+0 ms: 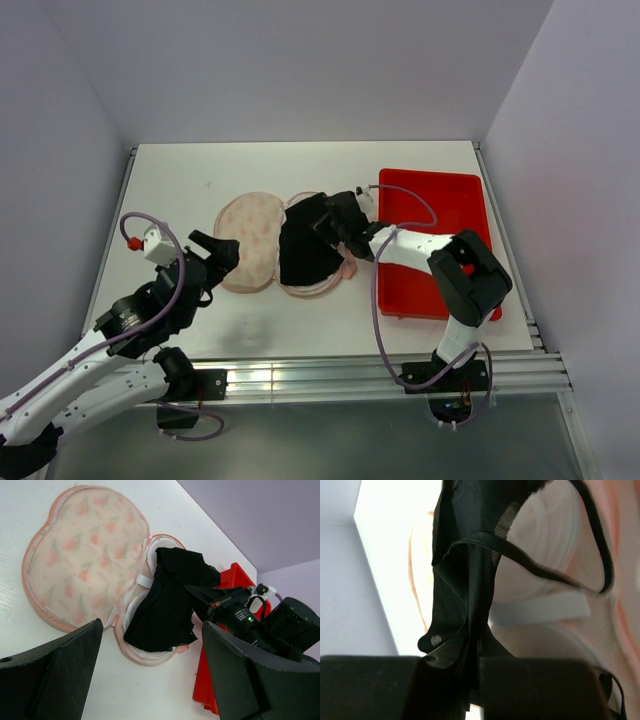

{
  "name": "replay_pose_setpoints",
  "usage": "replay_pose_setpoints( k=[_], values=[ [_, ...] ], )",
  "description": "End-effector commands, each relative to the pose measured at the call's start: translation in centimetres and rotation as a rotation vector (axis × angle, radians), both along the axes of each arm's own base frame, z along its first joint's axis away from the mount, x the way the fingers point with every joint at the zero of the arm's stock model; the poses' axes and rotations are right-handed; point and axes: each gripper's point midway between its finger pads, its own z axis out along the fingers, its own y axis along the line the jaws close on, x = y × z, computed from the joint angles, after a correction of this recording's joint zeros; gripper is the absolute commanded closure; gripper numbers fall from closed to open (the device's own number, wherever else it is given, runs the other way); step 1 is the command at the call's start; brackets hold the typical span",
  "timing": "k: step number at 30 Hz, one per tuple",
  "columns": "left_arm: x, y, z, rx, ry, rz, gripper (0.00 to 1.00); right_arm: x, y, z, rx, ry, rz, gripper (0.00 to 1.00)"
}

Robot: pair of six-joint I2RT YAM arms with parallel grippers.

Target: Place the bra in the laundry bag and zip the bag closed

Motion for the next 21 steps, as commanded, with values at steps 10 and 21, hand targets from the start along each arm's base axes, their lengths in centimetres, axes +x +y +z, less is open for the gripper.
replay_pose_setpoints(
  k=[10, 21],
  values=[
    [0.7, -1.4, 0.0, 0.02, -0.001, -0.036, 0.12, 2.9, -1.0, 0.2, -0.177, -0.05, 0.026, 0.6],
    [1.2, -2.8, -0.9, 0.018, 0.015, -0.066, 0.11, 1.3, -3.7, 0.1, -0.306, -0.031, 0.033, 0.23]
  ],
)
